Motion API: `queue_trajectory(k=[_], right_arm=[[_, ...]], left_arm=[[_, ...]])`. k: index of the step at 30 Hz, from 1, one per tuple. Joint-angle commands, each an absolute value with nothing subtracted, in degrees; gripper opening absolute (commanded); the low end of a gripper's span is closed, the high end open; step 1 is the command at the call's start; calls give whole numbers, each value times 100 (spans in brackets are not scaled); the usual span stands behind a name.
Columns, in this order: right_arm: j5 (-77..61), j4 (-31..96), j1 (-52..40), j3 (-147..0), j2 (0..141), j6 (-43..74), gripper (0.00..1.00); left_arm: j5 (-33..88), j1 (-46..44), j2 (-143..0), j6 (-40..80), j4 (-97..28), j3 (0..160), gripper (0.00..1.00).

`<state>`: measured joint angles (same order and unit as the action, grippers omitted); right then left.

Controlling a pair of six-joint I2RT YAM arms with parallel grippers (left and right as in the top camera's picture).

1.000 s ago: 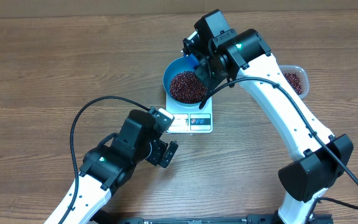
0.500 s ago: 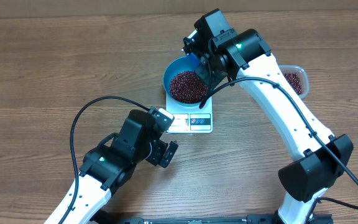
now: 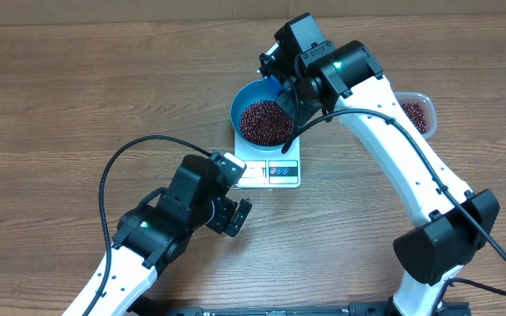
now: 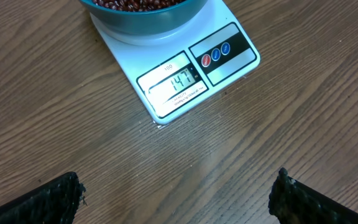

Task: Scoop item into bowl and weigh 150g on scale
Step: 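Hold the scoop tilted over the teal bowl, shaking beans out slowly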

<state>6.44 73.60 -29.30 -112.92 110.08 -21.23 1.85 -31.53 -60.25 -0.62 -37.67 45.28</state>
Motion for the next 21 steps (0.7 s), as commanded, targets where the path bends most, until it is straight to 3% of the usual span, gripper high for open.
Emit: queue_trajectory(k=[1,21], right_arm=[[703,7354,-2952,-11483,10779,-2128,4],[766,7343,-2952,-11483,10779,-2132,4]], left_arm=[[145,-3179,-6066,-130,-3763,4515,100],[145,-3179,-6066,-130,-3763,4515,99]])
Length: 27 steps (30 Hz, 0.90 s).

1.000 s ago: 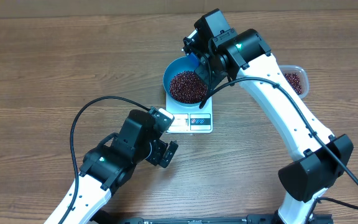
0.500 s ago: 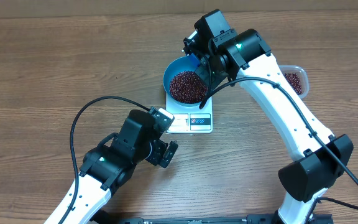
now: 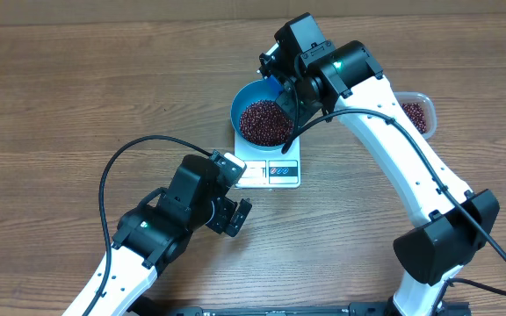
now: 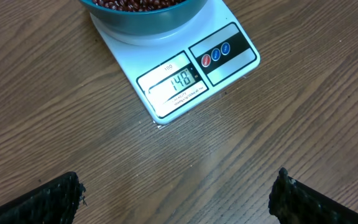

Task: Scoop item into bowl and weigh 150g on scale
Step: 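Hold the scoop tilted over the teal bowl, shaking beans out slowly, then move the empty scoop right back over the clear bean tub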

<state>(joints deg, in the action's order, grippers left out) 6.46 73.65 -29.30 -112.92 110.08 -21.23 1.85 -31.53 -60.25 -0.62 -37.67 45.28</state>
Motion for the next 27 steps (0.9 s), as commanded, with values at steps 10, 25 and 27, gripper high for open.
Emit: queue_trajectory(k=[10,25,27], right_arm=[[1223,7277,-2965,-11485,10779,-2132,4],[1194,7266,-2963,-11485,10779,-2108,4],[1188,7266,-2963,-11485,10779,-2108,4]], left_arm=[[148,-3179,-6066,-130,-3763,4515,100],[145,-3179,-6066,-130,-3763,4515,100],[145,-3179,-6066,-130,-3763,4515,100]])
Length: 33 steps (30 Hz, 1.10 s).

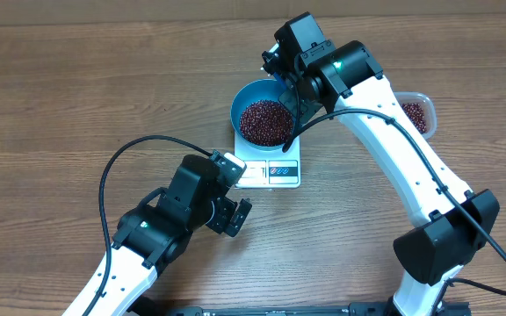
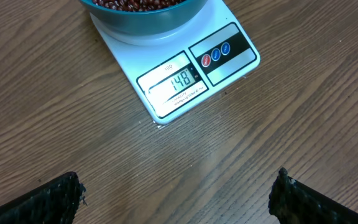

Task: Scoop item into bowl and weigh 150g on scale
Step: 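Move the empty scoop right back over the clear bean tub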

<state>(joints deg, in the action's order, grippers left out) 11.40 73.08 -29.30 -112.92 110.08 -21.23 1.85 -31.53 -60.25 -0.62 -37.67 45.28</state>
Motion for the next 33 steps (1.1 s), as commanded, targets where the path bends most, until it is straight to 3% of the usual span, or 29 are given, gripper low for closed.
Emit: queue_trajectory(k=[1,15,33], right_arm=[[1166,7266,-2963,-11485,10779,-2108,4],[405,7273,-2443,-11491,10541,-1590,4],[292,8267,360,-11187,10213,751,4]], left_arm=[[145,-3179,-6066,-130,-3763,4515,100],[145,-3179,-6066,-130,-3763,4515,100],[145,-3179,-6066,-130,-3765,4515,100]])
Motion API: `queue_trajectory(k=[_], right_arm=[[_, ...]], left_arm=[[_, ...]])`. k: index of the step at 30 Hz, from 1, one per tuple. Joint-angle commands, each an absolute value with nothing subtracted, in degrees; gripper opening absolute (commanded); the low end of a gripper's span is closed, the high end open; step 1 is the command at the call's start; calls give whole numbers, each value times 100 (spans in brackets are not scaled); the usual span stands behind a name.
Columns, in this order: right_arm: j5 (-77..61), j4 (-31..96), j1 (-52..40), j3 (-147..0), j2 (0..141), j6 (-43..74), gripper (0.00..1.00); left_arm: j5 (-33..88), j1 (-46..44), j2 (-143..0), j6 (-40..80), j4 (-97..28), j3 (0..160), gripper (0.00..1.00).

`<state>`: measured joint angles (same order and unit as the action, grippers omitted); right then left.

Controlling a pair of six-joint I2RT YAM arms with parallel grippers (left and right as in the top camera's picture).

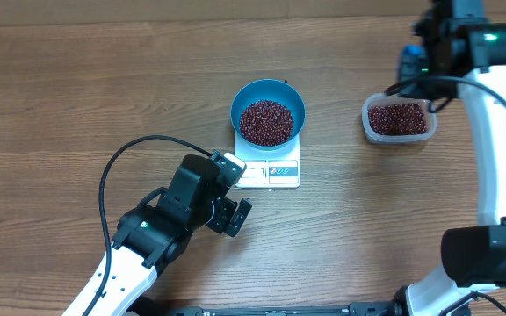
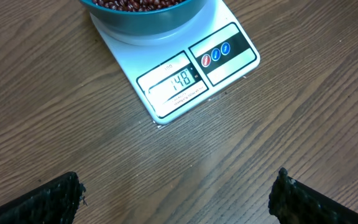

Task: Scoop item into bowl and weigh 150g on scale
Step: 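Move the empty scoop right back over the clear bean tub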

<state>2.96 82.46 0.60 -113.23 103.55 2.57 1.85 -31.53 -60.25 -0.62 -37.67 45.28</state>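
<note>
A blue bowl (image 1: 240, 101) holding red beans (image 1: 266, 121) stands on the white scale (image 1: 269, 172). In the left wrist view the scale's display (image 2: 178, 81) reads 148, with the bowl's wall (image 2: 148, 22) at the top edge. A clear tub (image 1: 367, 123) of red beans sits to the right. My right gripper (image 1: 415, 63) hangs at the tub's far edge, shut on a blue scoop (image 1: 408, 61), mostly hidden by the wrist. My left gripper (image 2: 178, 196) rests open over bare table in front of the scale, nothing between its fingers (image 2: 48, 199).
A black cable (image 1: 117, 171) loops from the left arm over the wooden table (image 1: 77, 96). The right arm (image 1: 499, 149) runs along the right edge of the overhead view.
My right gripper has moved with the scoop from the bowl's far rim to the bean tub at the right. The display still reads 148. The left arm has not moved.
The right gripper held the scoop at the bowl's far rim while the scale read 147. Then the reading was 148 and stayed there. Now the scoop is over by the tub, the bowl stands alone on the scale, and the left gripper has stayed open throughout.
</note>
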Motion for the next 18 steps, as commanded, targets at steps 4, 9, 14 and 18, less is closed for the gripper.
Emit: queue_trajectory(k=[4,9,14,18], right_arm=[[292,8149,556,-10718,10224,722,4],[287,7813,543,-10235,10224,711,4],[285,7649,543,-9926,10224,731,4],[237,7546,543,-9771,10224,725,4]], left_arm=[[145,-3179,-6066,-130,-3763,4515,99],[145,-3179,-6066,-130,-3763,4515,99],[145,-3179,-6066,-130,-3763,4515,100],[145,-3179,-6066,-130,-3763,4515,100]])
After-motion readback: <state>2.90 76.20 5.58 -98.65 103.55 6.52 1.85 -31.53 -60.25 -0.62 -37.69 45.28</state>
